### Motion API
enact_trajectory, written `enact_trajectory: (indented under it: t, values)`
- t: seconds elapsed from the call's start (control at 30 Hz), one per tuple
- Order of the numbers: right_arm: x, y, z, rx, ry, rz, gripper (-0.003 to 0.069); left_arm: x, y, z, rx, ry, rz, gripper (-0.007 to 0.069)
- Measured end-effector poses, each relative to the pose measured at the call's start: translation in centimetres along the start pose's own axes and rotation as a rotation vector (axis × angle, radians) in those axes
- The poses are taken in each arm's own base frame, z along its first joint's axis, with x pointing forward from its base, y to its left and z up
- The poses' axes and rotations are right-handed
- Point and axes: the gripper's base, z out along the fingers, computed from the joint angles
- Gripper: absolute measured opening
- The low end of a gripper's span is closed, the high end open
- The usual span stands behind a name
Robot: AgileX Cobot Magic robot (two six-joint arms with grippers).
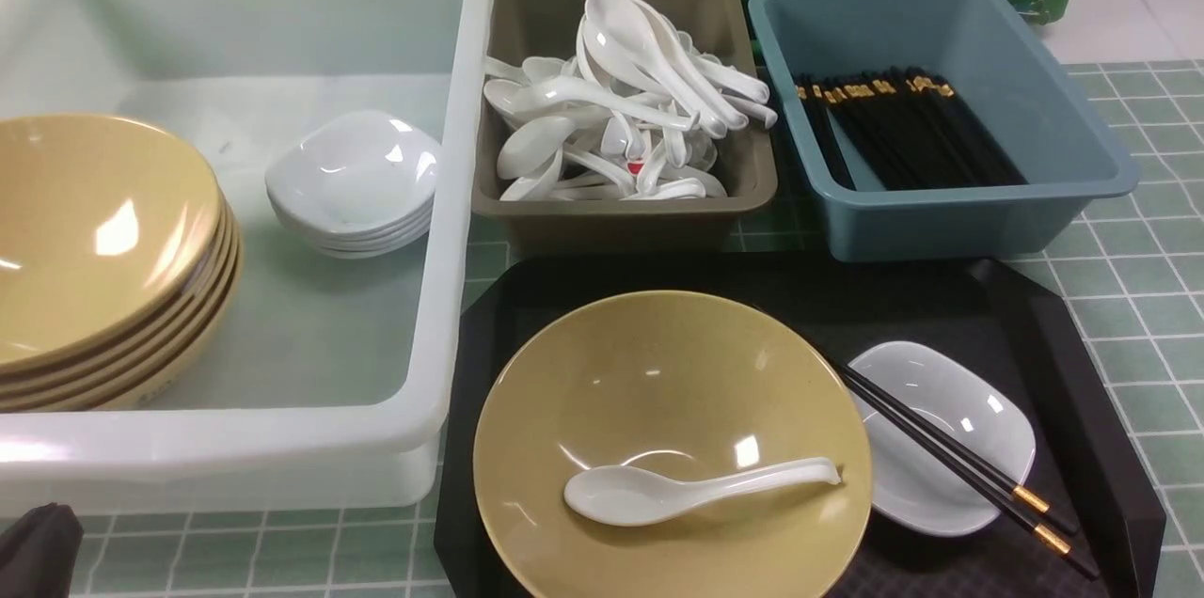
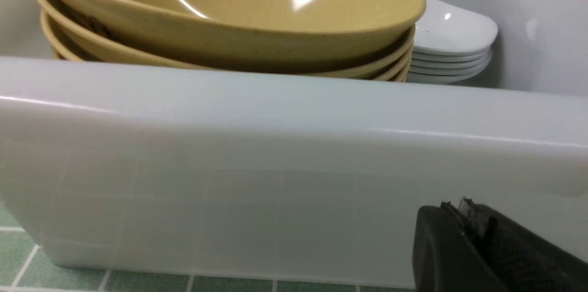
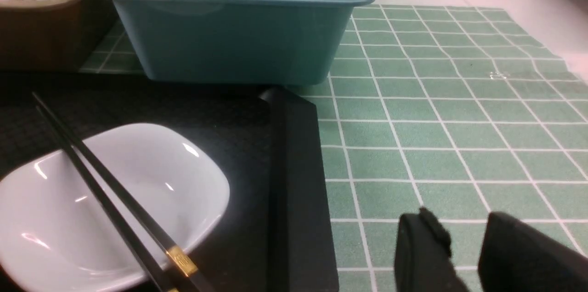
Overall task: On blue table put chopsticks spoon bowls plates into blue grey white boxes.
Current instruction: 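Move the grippers toward the tableware on the black tray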
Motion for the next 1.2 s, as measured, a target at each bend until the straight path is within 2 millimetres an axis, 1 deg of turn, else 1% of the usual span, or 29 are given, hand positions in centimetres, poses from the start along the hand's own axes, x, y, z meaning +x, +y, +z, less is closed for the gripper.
enact_trajectory:
  t: [0.73, 1.2]
  values:
    - [-0.01, 0.00, 0.00, 0.000, -0.001, -0.001, 0.0236, 0.01, 0.00, 0.00, 0.000, 0.001, 0.002, -0.0012]
    - [-0.02, 0.00, 0.00, 0.000, -0.002, 0.002, 0.0236, 0.01, 0.11, 0.00, -0.012, 0.001, 0.050, -0.0012]
